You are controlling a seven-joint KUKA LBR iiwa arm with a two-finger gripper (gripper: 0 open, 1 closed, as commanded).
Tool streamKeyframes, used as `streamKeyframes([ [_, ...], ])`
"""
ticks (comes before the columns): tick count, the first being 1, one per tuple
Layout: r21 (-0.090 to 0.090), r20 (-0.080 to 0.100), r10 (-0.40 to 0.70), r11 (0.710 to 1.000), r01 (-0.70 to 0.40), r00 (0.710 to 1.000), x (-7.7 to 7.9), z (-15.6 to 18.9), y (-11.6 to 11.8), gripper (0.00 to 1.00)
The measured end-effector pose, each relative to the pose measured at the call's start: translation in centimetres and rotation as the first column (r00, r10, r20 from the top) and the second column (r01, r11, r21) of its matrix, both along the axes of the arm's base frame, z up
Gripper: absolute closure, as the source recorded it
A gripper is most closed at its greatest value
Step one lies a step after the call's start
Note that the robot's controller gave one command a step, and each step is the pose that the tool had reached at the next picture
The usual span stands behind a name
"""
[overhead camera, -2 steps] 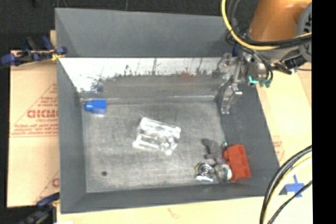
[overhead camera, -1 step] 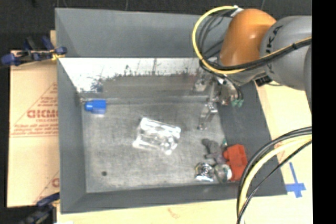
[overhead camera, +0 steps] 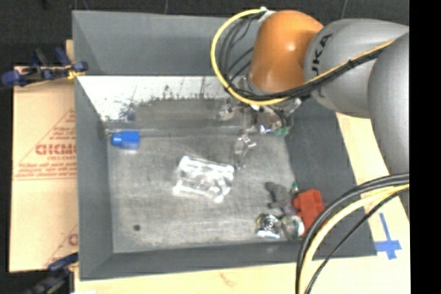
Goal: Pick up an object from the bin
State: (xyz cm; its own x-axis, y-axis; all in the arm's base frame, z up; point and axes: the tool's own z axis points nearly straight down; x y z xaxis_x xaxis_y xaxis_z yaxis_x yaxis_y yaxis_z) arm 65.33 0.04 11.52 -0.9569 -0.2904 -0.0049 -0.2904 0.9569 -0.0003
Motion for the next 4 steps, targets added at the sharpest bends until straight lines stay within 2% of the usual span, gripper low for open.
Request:
streamKeyframes([
  [1,0.004,0.002,-0.453,0.892,0.453,0.892,-0.3,3.4,3.4,0.0],
  [2,0.01,0.016,-0.347,0.938,0.347,0.938,-3.2,0.2,2.4,0.0],
  [3,0.001,-0.003,-0.594,0.805,0.594,0.805,-7.9,2.0,1.9,0.0],
  [4,0.006,0.008,-0.583,0.812,0.583,0.812,-8.9,-4.3,4.9,0.0],
])
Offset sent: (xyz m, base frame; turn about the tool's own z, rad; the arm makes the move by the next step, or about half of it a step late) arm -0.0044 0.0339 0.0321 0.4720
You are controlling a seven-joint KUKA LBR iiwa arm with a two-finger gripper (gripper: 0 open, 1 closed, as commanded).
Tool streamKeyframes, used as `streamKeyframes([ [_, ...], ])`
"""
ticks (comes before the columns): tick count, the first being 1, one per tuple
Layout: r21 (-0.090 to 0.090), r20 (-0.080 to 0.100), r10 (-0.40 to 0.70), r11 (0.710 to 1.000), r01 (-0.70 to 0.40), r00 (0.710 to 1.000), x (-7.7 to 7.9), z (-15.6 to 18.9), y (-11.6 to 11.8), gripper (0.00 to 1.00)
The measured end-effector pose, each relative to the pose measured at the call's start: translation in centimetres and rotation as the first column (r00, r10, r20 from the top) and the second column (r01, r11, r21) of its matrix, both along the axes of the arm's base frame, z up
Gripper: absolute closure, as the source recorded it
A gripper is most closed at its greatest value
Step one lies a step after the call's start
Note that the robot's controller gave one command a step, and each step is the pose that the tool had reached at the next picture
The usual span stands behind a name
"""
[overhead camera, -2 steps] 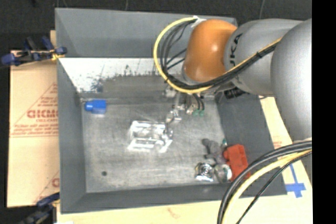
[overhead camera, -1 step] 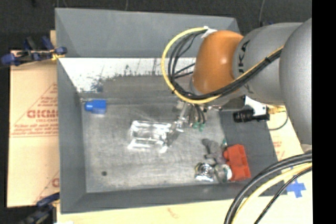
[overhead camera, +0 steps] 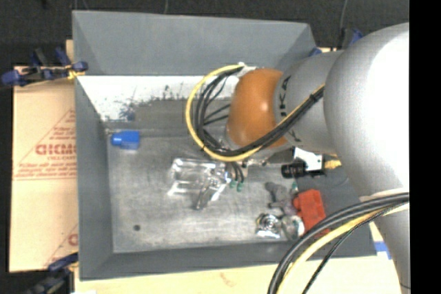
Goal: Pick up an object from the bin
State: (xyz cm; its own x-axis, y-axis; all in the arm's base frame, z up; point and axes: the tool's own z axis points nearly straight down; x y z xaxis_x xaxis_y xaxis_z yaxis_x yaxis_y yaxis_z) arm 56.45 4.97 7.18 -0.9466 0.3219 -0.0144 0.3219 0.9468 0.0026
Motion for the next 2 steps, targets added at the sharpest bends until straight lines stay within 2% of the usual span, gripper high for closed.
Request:
streamKeyframes([
  [1,0.001,0.005,0.0,1.0,0.0,1.0,0.2,0.4,-0.1,1.0],
  [2,-0.002,-0.007,0.328,0.945,-0.328,0.945,4.8,12.8,-2.3,1.0],
])
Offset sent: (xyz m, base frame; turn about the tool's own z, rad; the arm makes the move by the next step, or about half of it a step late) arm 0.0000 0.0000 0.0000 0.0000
